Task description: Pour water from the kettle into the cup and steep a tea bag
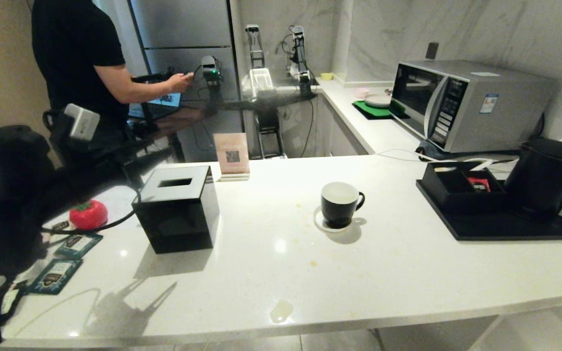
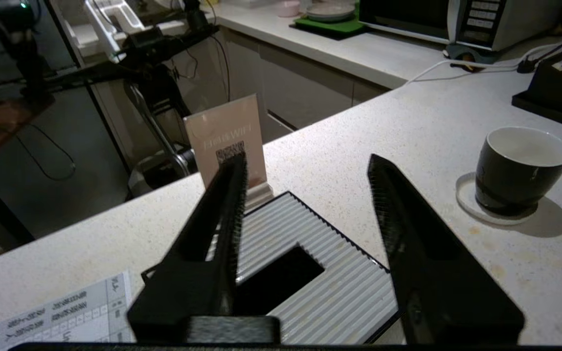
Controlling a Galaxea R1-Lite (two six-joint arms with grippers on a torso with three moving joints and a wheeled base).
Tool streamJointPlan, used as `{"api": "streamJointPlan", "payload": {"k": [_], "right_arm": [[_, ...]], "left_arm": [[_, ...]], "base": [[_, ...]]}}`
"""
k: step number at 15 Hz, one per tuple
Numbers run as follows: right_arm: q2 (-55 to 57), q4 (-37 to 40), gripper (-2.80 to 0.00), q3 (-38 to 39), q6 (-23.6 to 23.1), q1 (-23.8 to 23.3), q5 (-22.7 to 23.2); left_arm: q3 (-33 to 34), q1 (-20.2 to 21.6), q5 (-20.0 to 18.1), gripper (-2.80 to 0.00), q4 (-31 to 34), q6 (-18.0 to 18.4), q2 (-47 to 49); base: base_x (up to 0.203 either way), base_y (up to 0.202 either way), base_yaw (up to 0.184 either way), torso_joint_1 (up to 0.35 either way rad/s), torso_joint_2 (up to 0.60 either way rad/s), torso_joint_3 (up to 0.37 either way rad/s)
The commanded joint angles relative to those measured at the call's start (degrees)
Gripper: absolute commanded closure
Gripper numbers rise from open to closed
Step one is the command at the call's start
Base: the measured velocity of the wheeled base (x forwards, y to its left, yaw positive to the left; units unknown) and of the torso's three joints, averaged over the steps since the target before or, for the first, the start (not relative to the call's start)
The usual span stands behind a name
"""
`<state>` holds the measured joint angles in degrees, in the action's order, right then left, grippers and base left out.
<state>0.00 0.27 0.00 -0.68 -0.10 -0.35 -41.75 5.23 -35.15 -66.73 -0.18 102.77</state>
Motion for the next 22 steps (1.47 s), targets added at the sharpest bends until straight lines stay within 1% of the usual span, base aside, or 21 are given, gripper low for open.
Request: {"api": "streamJointPlan", "payload": {"k": [1,6,10,11,12,14,16,20,22], "right_arm": [[0.1,0.0,0.0,0.0,0.0,0.0,0.0],[0.1,0.0,0.0,0.0,0.0,0.0,0.0],[0.1,0.0,0.0,0.0,0.0,0.0,0.0],[0.1,0.0,0.0,0.0,0.0,0.0,0.0],[0.1,0.0,0.0,0.0,0.0,0.0,0.0],[0.1,0.0,0.0,0.0,0.0,0.0,0.0],[0.1,0.0,0.0,0.0,0.0,0.0,0.0],[0.1,0.0,0.0,0.0,0.0,0.0,0.0],[0.1,0.0,0.0,0.0,-0.1,0.0,0.0]], "left_arm": [[0.5,0.2,-0.2,0.0,-0.3,0.0,-2.7],[5.8,-0.1,-0.2,0.0,-0.3,0.0,-10.6],[10.1,1.0,0.9,0.0,-0.3,0.1,-17.5],[11.9,1.0,1.2,0.0,-0.3,0.8,-19.0],[15.3,1.1,1.8,0.0,-0.3,2.1,-20.2],[23.4,1.1,5.3,0.0,-0.4,3.9,-24.3],[32.4,1.1,9.5,0.0,-0.3,4.5,-30.7],[39.8,1.1,14.6,0.0,0.4,4.7,-45.9],[41.1,1.1,16.0,0.0,3.6,4.6,-53.2]], "base": [[0.0,0.0,0.0,0.0,0.0,0.0],[0.0,0.0,0.0,0.0,0.0,0.0],[0.0,0.0,0.0,0.0,0.0,0.0],[0.0,0.0,0.0,0.0,0.0,0.0],[0.0,0.0,0.0,0.0,0.0,0.0],[0.0,0.0,0.0,0.0,0.0,0.0],[0.0,0.0,0.0,0.0,0.0,0.0],[0.0,0.0,0.0,0.0,0.0,0.0],[0.0,0.0,0.0,0.0,0.0,0.0]]}}
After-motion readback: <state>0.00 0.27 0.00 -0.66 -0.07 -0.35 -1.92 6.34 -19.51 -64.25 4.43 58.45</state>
